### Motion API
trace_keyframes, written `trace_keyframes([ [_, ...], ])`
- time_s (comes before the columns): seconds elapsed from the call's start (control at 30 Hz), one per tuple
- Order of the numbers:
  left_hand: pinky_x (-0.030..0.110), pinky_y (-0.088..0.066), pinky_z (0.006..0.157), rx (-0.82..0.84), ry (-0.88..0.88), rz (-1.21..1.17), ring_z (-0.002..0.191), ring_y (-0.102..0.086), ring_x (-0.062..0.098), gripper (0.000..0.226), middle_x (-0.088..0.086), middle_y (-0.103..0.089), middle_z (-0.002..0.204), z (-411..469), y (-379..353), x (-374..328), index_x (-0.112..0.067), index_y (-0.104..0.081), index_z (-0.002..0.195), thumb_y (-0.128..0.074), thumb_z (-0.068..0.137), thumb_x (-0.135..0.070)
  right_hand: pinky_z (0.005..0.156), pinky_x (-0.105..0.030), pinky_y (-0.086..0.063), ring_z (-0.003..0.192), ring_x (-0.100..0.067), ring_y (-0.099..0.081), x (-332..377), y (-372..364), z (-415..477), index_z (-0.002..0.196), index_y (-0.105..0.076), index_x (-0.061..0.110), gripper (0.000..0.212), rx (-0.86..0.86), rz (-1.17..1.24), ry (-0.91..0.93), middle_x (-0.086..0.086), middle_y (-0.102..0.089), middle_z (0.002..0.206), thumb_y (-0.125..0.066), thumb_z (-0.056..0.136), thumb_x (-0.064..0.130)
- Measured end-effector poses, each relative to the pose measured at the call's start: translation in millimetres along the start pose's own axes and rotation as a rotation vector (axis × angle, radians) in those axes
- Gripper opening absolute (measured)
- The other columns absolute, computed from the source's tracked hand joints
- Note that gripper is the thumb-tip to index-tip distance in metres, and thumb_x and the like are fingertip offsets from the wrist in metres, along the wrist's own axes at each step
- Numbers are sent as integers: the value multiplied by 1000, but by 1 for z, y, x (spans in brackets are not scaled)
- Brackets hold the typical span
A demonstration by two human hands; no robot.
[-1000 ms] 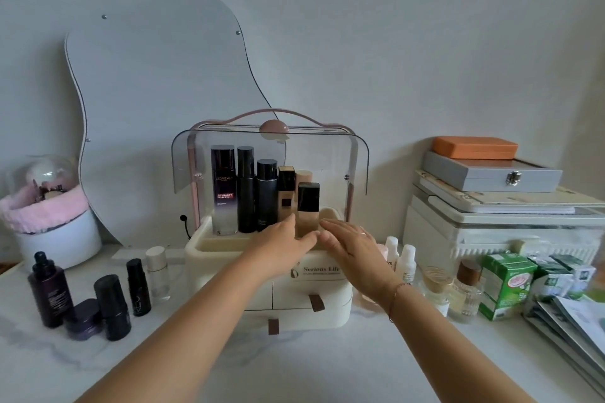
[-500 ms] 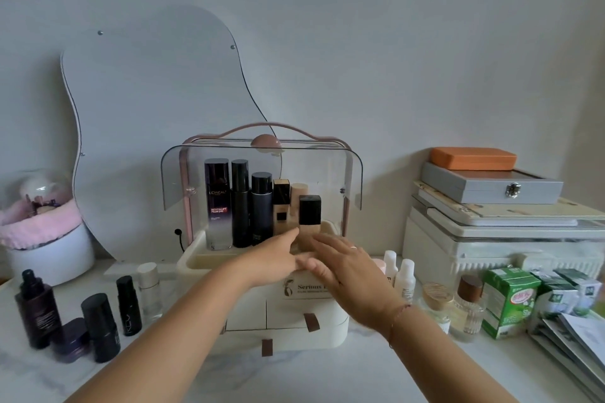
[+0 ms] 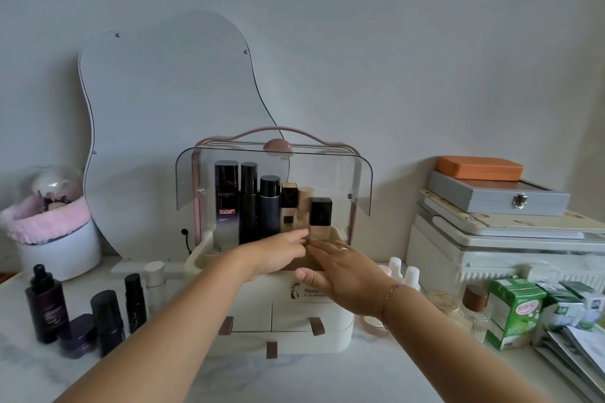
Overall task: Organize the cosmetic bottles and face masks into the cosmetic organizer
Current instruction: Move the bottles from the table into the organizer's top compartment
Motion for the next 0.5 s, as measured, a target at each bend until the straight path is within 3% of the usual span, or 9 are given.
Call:
trace_keyframes([
  [0.1, 27, -15, 112, -11, -9, -39, 141, -22, 14, 56, -2, -25, 154, 1, -1, -3, -23, -20, 148, -38, 96, -18, 117, -30, -18, 139, -16, -30, -1, -2, 2, 146, -31, 17, 78, 26, 9, -19, -3, -37, 151, -20, 88, 68],
  [0.2, 26, -14, 111, -14, -12, -57, 141, -21, 13, 55, -4, -23, 155, 2, -1, -5, -24, -20, 148, -38, 96, -18, 119, -33, -16, 139, -13, -31, -1, -4, 4, 144, -34, 18, 102, 35, -2, -11, -4, -40, 149, 0, 72, 82],
  [0.37, 30, -14, 113, -31, 14, -70, 141, -22, 14, 59, -6, -23, 155, 3, 2, 0, -23, -14, 149, -40, 96, -21, 119, -33, -13, 140, -16, -29, -1, -3, 7, 145, -33, 16, 75, 52, -12, -34, -6, -39, 150, -20, 90, 66],
  [0.5, 34, -14, 116, -49, 22, -79, 141, -23, 14, 62, -7, -24, 155, 5, 5, 6, -25, -13, 149, -42, 94, -23, 119, -34, -11, 142, -16, -27, -3, -4, 12, 146, -30, 16, 76, 92, -12, -46, -6, -37, 151, -20, 90, 66],
])
Point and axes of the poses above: each hand's wrist, its own z-axis towards the middle knuckle, its own y-axis out of the back of the hand, x = y × z, the point moved 7 cm from there along z, towards the middle knuckle
